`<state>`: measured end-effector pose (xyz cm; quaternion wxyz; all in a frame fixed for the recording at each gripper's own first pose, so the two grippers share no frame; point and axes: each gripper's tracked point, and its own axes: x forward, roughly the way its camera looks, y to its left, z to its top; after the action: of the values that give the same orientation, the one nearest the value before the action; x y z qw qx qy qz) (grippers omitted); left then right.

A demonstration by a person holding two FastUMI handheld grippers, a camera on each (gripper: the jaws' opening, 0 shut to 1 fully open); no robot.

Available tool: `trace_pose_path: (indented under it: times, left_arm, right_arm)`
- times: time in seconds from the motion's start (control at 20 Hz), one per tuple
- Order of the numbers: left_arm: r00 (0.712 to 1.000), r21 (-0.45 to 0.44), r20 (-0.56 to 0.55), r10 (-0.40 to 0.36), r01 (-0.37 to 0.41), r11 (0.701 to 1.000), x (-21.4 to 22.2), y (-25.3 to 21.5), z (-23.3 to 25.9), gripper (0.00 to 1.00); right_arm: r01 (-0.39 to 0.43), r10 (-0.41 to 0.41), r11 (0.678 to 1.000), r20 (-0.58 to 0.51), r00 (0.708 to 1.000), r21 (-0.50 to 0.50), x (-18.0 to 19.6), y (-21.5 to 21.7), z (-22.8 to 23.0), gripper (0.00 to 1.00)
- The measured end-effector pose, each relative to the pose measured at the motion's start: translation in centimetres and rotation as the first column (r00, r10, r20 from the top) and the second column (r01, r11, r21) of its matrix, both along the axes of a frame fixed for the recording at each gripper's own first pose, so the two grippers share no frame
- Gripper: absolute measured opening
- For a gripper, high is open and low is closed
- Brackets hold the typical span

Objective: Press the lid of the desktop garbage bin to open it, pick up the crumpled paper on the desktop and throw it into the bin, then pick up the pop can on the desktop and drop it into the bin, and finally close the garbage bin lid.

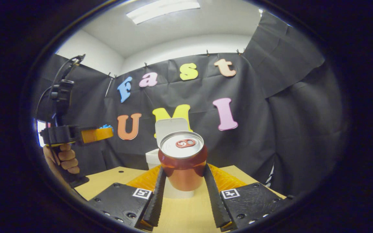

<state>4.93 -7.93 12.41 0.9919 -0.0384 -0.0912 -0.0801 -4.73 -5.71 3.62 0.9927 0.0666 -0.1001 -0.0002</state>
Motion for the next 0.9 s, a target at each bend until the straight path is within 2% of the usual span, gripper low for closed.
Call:
trace_pose_path:
  times: [0.05, 0.1, 0.5, 0.7, 0.9]
  left_arm:
    - [1.000, -0.002, -0.009, -0.023, 0.023, 1.000, 1.8, -1.1, 0.5, 0.34]
    - [0.999, -0.004, -0.021, -0.030, 0.030, 1.000, 3.7, -1.9, 0.7, 0.37]
    - [0.992, 0.012, -0.070, -0.104, 0.106, 0.994, 15.4, -7.6, -1.3, 0.37]
    - [0.990, 0.091, -0.136, -0.042, 0.054, 0.994, 20.2, -7.8, -4.7, 0.37]
    - [0.987, 0.119, -0.144, -0.068, 0.086, 0.989, 21.7, -9.3, -5.5, 0.37]
  right_arm:
    - [-0.001, 0.001, 1.000, 0.002, 1.000, 0.014, 0.0, -0.3, 0.1, 0.63]
    - [0.004, -0.004, 1.000, 0.001, 1.000, 0.022, 0.1, -0.7, 0.2, 0.63]
    - [0.027, -0.026, 0.998, -0.029, 0.999, 0.059, 1.9, -3.5, -0.5, 0.63]
    - [0.044, -0.044, 0.998, -0.017, 0.999, 0.044, 2.3, -4.3, -0.1, 0.63]
    - [0.033, -0.031, 0.998, -0.035, 0.999, 0.048, 2.5, -4.2, -0.5, 0.63]
